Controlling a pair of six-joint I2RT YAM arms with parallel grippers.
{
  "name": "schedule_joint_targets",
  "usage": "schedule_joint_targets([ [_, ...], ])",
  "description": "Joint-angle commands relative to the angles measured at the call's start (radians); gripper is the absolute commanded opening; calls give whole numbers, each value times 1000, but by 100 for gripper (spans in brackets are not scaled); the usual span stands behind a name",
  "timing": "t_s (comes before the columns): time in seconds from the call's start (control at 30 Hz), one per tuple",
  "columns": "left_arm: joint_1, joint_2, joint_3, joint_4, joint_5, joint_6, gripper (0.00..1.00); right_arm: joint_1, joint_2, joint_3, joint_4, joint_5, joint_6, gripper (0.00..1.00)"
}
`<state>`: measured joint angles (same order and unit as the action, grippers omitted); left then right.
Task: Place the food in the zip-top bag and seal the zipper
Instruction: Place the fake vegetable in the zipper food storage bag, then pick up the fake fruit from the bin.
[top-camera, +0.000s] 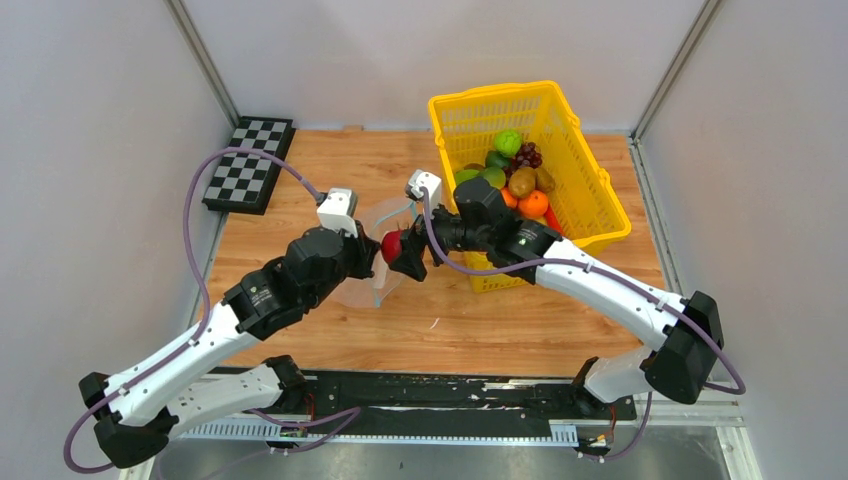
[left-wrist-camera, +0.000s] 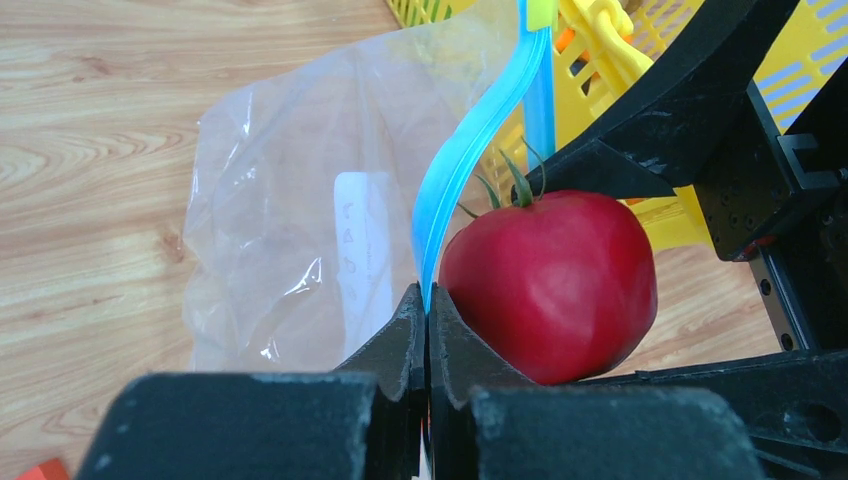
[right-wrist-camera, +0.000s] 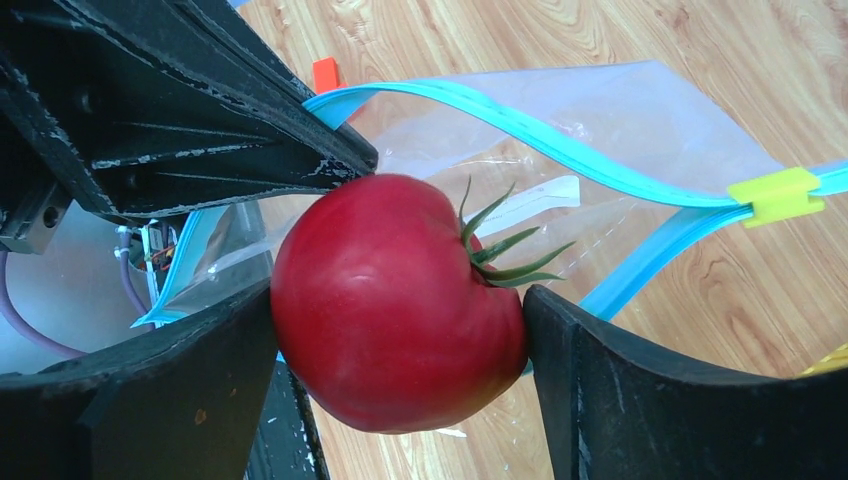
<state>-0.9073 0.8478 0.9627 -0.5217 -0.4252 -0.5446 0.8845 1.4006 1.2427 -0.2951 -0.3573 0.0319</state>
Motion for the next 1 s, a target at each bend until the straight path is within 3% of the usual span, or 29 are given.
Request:
schedule_joint_targets([
  [0.0, 0, -26, -10, 74, 7, -10, 0, 8, -52, 17, 47, 12, 7, 90],
  [0.23, 1, -33, -7, 74, 6, -11, 0, 8, -62, 14, 56, 66, 23, 95],
  [0.43, 1, -38, -19, 67, -17, -17, 0, 8, -103, -14, 101, 31, 42, 89],
  [0.73, 2, -41, -21, 1, -120, -48, 0, 5, -269, -96, 182, 84, 52, 95],
  [0.97, 2, -70, -10, -26, -172, -37, 0, 2, -299, -99, 177, 113, 63, 96],
])
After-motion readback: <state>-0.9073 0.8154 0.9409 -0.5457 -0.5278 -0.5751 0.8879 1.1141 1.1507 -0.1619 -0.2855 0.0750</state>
